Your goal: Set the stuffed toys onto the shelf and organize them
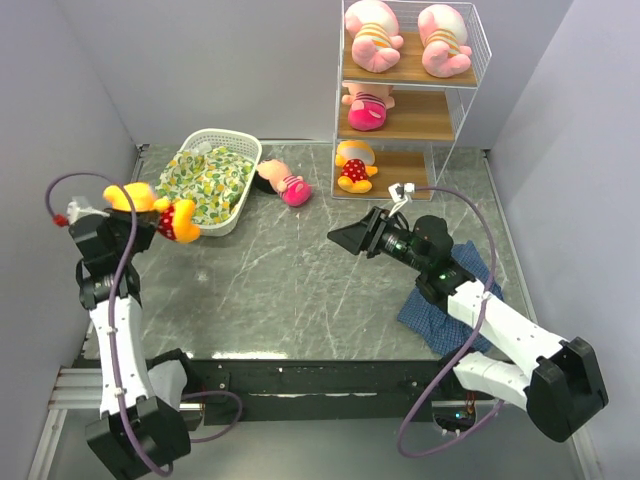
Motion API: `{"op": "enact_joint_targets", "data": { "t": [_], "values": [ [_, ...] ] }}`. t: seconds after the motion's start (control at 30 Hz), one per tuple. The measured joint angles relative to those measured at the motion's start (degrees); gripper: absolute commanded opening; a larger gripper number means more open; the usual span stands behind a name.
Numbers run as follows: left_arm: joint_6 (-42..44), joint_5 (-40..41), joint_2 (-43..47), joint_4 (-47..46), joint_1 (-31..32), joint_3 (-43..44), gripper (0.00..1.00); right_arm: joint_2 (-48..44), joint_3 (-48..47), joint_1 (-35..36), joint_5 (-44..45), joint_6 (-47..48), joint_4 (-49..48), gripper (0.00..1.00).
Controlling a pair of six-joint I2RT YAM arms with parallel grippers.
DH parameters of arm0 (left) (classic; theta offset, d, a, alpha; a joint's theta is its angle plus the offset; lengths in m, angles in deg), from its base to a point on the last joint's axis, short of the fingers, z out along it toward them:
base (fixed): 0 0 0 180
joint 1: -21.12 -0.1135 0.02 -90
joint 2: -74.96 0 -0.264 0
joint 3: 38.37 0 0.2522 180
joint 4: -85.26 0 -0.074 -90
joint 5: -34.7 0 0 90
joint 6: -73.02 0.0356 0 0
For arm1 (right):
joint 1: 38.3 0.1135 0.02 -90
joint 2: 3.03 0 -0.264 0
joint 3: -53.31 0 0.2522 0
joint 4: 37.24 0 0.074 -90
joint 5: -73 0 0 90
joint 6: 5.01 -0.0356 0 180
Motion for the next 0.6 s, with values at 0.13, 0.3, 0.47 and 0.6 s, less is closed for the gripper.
{"op": "enact_joint_targets", "data": {
  "t": [0.13,0.3,0.47,0.6],
  "values": [
    [-1.1,-13.9,0.9,-12.4,3.7,-4.2,0.07,1.1,0.0,0.1,-3.2,-1.3,-3.2,0.63],
    [-2.6,-24.2,-1.1,-25.9,13.6,-7.0,0.01,2.8,0.0,1.1,-6.2,-3.7,-7.8,0.63],
    [-8.2,-30.6,-4.3,-43.5,22.7,-10.9,0.01,6.0,0.0,3.9,-6.7,-8.3,-12.0,0.64],
    [-12.6,-32.5,-5.5,-55.6,26.9,-13.2,0.01,9.4,0.1,7.3,-6.0,-14.1,-16.7,0.67]
  ]
}}
